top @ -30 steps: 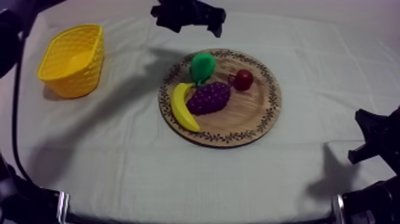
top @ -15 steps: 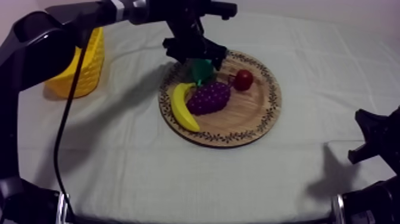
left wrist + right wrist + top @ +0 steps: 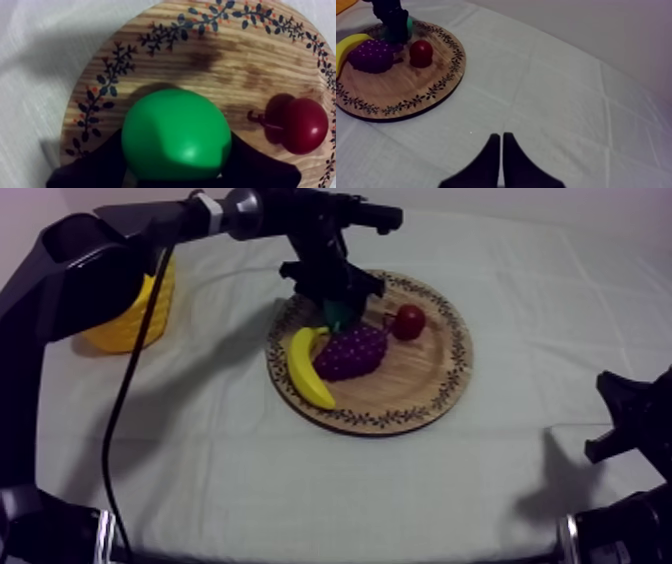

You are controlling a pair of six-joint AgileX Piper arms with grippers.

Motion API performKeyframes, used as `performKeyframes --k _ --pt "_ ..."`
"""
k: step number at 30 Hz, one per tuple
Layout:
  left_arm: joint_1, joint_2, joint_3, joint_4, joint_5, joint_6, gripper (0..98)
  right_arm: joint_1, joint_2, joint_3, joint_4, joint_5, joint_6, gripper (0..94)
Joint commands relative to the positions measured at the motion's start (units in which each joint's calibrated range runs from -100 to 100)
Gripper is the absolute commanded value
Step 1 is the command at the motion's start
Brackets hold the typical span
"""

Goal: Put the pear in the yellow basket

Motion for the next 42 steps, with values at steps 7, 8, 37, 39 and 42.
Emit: performKeyframes --k 7,8,37,39,42 --pt "-0.68 -11.63 4.38 -2.83 2.53 1.04 50.3 -0.03 -0.01 -0.01 0.00 0.00 0.02 0.3" --pt "-0.94 -14.13 5.20 -3.50 3.25 1.31 50.5 -0.03 -0.01 -0.01 0.00 0.00 0.02 0.3" --pt "-24.47 -52.13 44.25 -10.31 2.00 0.20 61.3 -0.03 -0.01 -0.01 0.00 0.00 0.06 0.3" --pt "-25.50 -51.50 44.85 -10.30 1.58 -0.42 67.2 -0.03 -0.01 -0.01 0.00 0.00 0.06 0.3" --pt "-26.27 -50.58 44.91 -10.29 1.18 -1.31 80.6 -0.03 -0.01 -0.01 0.00 0.00 0.06 0.3"
